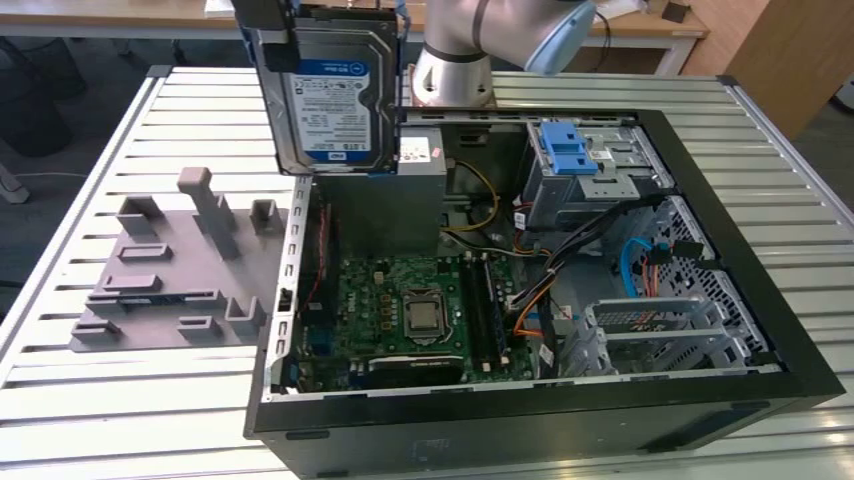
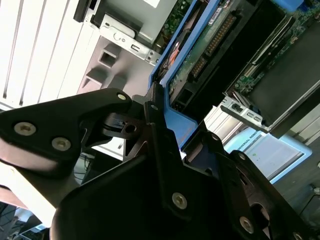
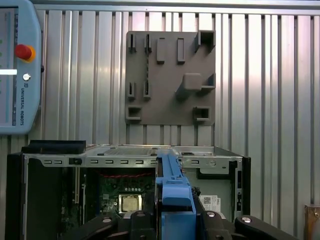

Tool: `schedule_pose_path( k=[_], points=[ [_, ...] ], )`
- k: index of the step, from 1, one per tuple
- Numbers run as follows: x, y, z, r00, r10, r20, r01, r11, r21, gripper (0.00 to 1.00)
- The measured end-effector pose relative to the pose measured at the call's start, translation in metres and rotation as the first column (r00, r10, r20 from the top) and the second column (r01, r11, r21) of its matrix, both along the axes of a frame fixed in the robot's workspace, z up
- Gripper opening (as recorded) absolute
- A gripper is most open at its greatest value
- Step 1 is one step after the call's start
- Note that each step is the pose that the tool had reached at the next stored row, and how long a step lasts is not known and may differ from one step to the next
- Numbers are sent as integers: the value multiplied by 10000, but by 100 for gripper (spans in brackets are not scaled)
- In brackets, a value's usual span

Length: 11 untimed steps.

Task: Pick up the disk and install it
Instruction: 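Pick up the disk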

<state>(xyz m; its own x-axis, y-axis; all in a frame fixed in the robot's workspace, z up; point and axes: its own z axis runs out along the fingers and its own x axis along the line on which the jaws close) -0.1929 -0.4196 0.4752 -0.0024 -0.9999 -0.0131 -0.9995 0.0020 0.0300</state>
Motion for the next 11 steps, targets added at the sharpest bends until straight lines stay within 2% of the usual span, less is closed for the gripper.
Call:
schedule_pose_path(
  k=[6, 11],
  points=[
    [109, -1, -8, 10000, 1, 12, -1, 10000, 2, 36],
    [125, -24, -17, 9999, 1, 136, -1, 10000, 0, 36]
  ],
)
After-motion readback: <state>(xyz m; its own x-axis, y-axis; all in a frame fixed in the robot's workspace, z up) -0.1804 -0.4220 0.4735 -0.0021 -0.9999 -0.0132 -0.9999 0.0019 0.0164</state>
